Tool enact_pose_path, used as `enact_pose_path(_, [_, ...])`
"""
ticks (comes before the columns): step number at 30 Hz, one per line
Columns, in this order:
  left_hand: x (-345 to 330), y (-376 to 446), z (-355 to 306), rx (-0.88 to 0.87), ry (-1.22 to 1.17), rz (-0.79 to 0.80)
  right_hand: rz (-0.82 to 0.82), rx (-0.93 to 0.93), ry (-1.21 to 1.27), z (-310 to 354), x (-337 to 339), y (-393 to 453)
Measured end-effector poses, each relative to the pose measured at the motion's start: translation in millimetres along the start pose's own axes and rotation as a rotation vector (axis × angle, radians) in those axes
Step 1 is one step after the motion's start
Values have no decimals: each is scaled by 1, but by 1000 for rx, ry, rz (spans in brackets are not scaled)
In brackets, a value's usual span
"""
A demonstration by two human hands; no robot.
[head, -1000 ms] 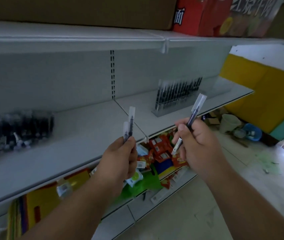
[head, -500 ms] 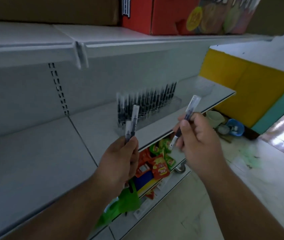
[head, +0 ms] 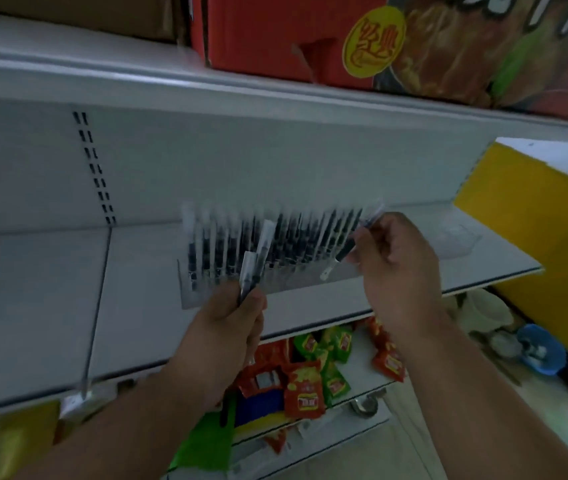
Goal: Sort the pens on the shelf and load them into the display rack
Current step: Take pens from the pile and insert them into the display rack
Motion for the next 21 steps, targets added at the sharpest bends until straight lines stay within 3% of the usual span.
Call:
enact_pose_path(6, [-28,1,26,15,-237,-175,152,139,66,-32,-17,48])
enact_pose_path(9, [-36,-8,35,0,-211,-261,231,206,53,-39,-26,56])
enact_pose_path(16, [-59,-15,38,5,-195,-298,260,248,103,-41,-34,61])
enact_pose_path(21, [-59,-23,44,16,-307,-307,297,277,67,-39,-41,66])
Point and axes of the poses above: each hand's wrist, its own y-axis towards the middle knuckle, its own x-axis out of the back of the hand, z = x × y, the point moved 7 cm from there along y, towards the middle knuckle, and after that the axes turned 9 degrees about x, right-handed, at the moved point
